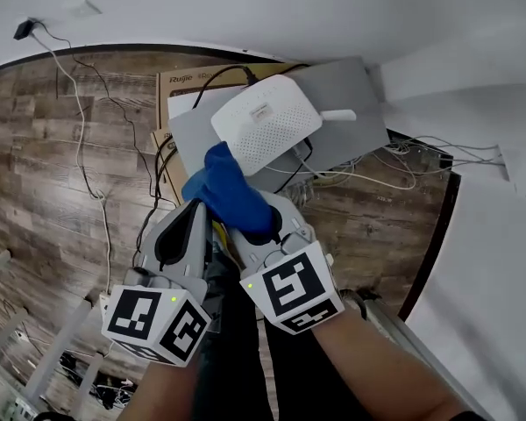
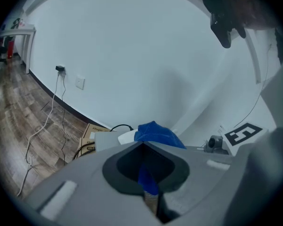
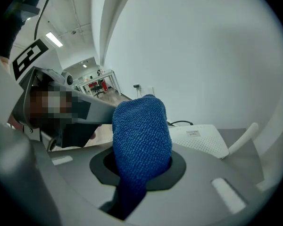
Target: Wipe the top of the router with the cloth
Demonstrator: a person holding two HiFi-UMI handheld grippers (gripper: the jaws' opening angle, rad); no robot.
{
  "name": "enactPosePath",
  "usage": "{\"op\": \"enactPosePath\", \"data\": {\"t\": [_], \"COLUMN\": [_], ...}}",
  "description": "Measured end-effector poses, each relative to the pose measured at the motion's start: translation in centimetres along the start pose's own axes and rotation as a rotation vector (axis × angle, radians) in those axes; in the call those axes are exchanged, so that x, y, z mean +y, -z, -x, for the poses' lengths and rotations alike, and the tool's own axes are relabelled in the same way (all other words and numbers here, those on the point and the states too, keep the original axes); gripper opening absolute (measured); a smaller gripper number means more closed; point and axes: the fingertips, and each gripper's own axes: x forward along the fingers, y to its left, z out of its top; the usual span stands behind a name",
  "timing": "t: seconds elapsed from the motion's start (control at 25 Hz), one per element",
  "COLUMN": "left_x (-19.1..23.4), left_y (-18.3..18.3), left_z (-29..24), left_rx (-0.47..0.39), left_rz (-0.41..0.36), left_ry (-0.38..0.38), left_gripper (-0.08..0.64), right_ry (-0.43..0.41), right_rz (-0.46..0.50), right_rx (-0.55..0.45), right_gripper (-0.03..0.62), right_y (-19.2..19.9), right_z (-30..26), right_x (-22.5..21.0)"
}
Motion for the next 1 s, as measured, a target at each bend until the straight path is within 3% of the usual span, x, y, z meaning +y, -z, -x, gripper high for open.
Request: {"op": "enactPosePath", "data": {"t": [0.36,0.52,1.0], "left_x": [-7.9,-10.4,-12.2], "left_y": [-2.3,-1.7,2.0], "left_z": [-1.9,-4.1,-10.2], "left_rx": [-0.018,-0.002,0.017], "left_rz": [-0.044,-0.051,0.004], "left_ry": [0.043,0.051,0.033], "left_gripper": [0.000,0.000,0.000], "right_ry": [0.028,0.044,0.070], "right_rz": [0.011,0.007,-0.011], "right_rx": [-0.043,-0.006,0.116], "right_gripper": [0.095,0.095,0.095], "right_y": [-1.6,0.2,7.5], "right_z": [6.8,7.8,4.6], "right_x": [-5.0,-8.2,-16.9]}}
